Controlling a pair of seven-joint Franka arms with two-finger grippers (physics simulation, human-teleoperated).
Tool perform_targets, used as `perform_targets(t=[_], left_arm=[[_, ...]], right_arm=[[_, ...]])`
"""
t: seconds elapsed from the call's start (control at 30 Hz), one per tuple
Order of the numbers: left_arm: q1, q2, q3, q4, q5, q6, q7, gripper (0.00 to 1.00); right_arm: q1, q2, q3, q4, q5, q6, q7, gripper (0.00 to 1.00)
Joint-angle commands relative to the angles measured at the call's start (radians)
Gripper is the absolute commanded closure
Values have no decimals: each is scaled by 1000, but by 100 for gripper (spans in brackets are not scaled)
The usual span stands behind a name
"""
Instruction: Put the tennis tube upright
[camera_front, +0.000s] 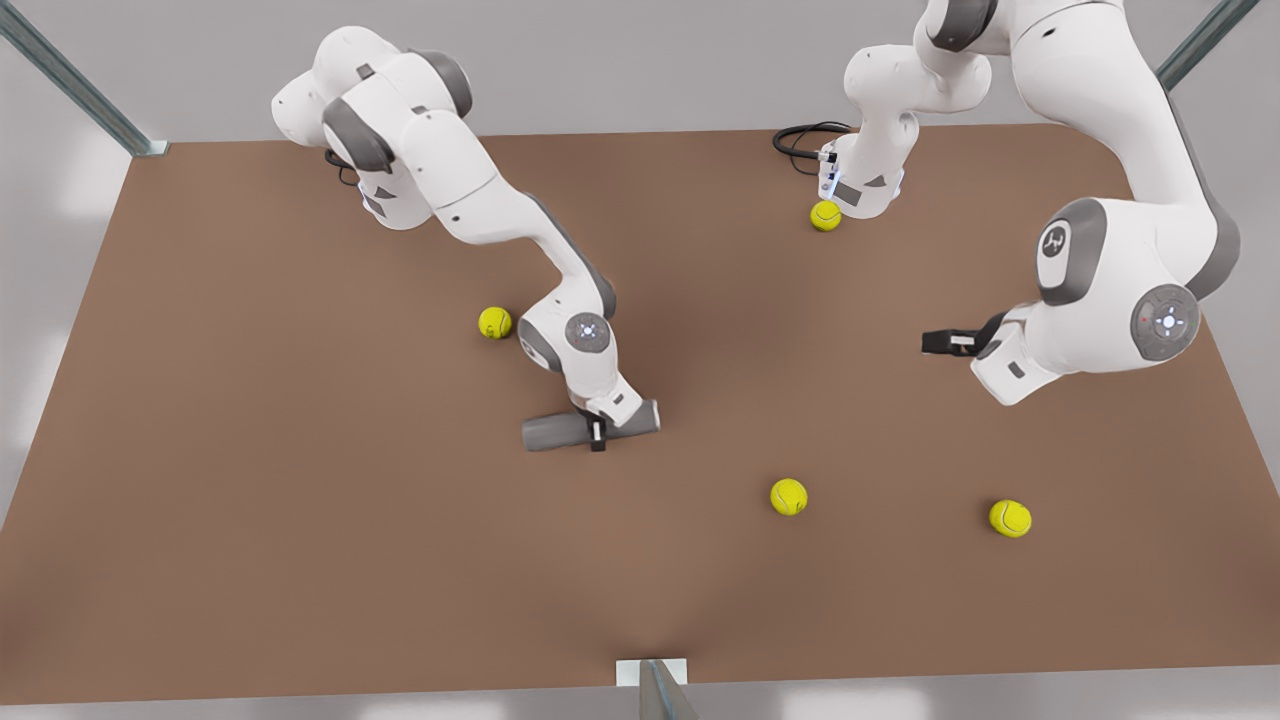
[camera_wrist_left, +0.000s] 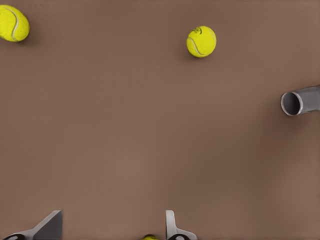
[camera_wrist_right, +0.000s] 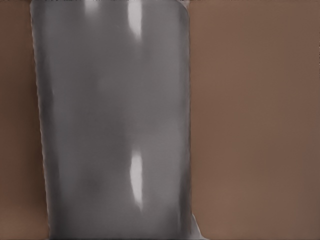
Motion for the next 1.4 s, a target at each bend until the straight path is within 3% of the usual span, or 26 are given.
perform_targets(t=[0.0, 0.03, 0.07, 0.47, 0.53, 0.63, 0.7, 0.8, 0.83, 0.9, 0.97, 1.1, 1.17, 1.2, 1.3, 1.37], left_arm=[[1, 1, 0, 0, 0, 14, 3, 0], [0, 1, 0, 0, -2, 14, 3, 0], [0, 2, 0, -1, -3, 6, 0, 0], [-10, 19, -42, 3, -3, 2, -5, 0], [-10, 19, -42, 3, -2, 0, -5, 0], [-14, 22, -50, 2, -8, 5, -8, 0], [-14, 82, -144, 3, -17, 119, -74, 0], [-14, 225, -321, 5, -16, 360, -236, 0], [-22, 278, -326, 5, -13, 472, -264, 0], [-17, 438, -400, 3, -100, 774, -267, 0], [-19, 470, -429, 5, -115, 908, -266, 0], [15, 524, -515, 9, -191, 982, -128, 0], [18, 530, -516, -7, -189, 922, -112, 0], [19, 530, -518, -9, -187, 836, -112, 0], [15, 567, -555, -20, -191, 834, -114, 0], [13, 574, -590, -44, -198, 834, -118, 0]], right_arm=[[0, 4, -2, 5, 3, 20, -27, 30], [3, 3, -2, 9, 4, 20, -29, 30], [2, 4, -2, 9, 4, 20, -33, 0], [14, -34, -2, 0, -2, -44, -42, 0], [15, -120, 0, -1, 4, -177, -47, 0], [-50, -408, -14, 38, 102, -760, 5, 0], [-323, -373, -17, 184, 199, -977, 132, 0], [-431, -273, -236, 333, 188, -1000, 503, 0], [-487, -282, -256, 330, 197, -1003, 514, 0], [-537, -400, -293, 313, 197, -1109, 525, 0], [-543, -522, -316, 286, 205, -1164, 582, 0], [-509, -592, -301, 275, 130, -1221, 593, 0], [-455, -755, -298, 25, 115, -991, 594, 0], [-425, -753, -284, 25, 115, -992, 597, 0], [-420, -743, -276, 42, 104, -983, 594, 0], [-641, -756, -17, 35, 82, -977, 594, 0]])
